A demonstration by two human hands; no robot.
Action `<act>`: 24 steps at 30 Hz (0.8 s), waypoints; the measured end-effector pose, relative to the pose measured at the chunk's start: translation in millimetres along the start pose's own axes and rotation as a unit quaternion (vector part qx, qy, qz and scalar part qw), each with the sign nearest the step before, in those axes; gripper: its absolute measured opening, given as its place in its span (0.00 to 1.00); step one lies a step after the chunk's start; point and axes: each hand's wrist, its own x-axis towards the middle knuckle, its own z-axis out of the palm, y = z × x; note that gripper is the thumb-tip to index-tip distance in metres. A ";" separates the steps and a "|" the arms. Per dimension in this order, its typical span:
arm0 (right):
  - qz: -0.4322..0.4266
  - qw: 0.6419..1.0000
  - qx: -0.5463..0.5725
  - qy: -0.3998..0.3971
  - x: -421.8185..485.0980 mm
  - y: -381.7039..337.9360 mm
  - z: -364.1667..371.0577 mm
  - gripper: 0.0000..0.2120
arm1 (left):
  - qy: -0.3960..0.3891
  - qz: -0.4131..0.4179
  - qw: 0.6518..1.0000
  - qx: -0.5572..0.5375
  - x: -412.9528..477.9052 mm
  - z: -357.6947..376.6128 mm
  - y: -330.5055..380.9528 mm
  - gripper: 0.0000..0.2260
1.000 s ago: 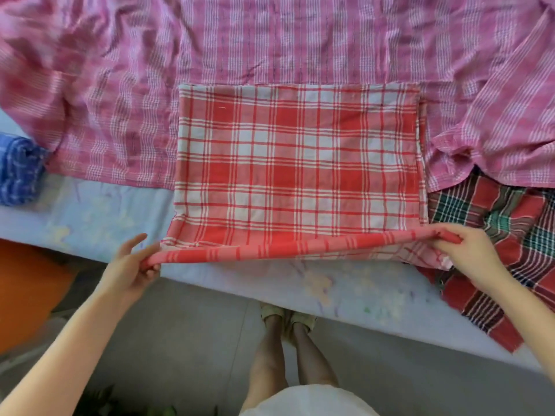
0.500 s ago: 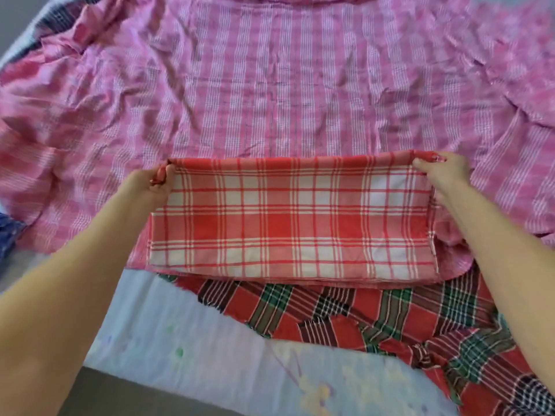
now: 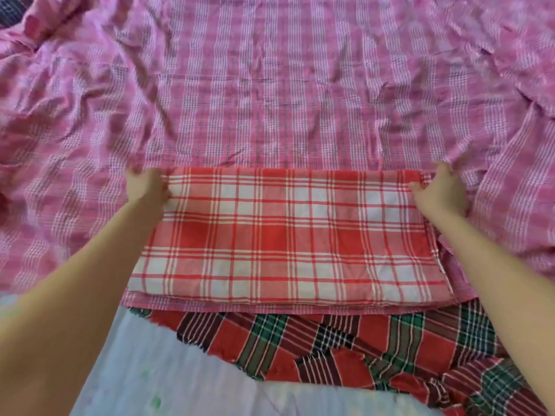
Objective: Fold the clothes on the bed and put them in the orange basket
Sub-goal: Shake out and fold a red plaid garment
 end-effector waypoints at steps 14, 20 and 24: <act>0.416 0.738 0.528 -0.066 -159.0 79.7 27.9 0.08 | -0.207 0.428 0.596 0.647 -170.6 74.1 -185.5 0.22; 0.393 0.710 0.573 -0.113 -151.3 49.2 -7.4 0.08 | -0.231 0.437 0.583 0.645 -171.0 64.6 -175.5 0.21; 0.015 0.947 0.319 0.037 -180.6 -8.3 -44.3 0.07 | -0.244 0.359 0.771 0.466 -178.2 61.1 -142.1 0.13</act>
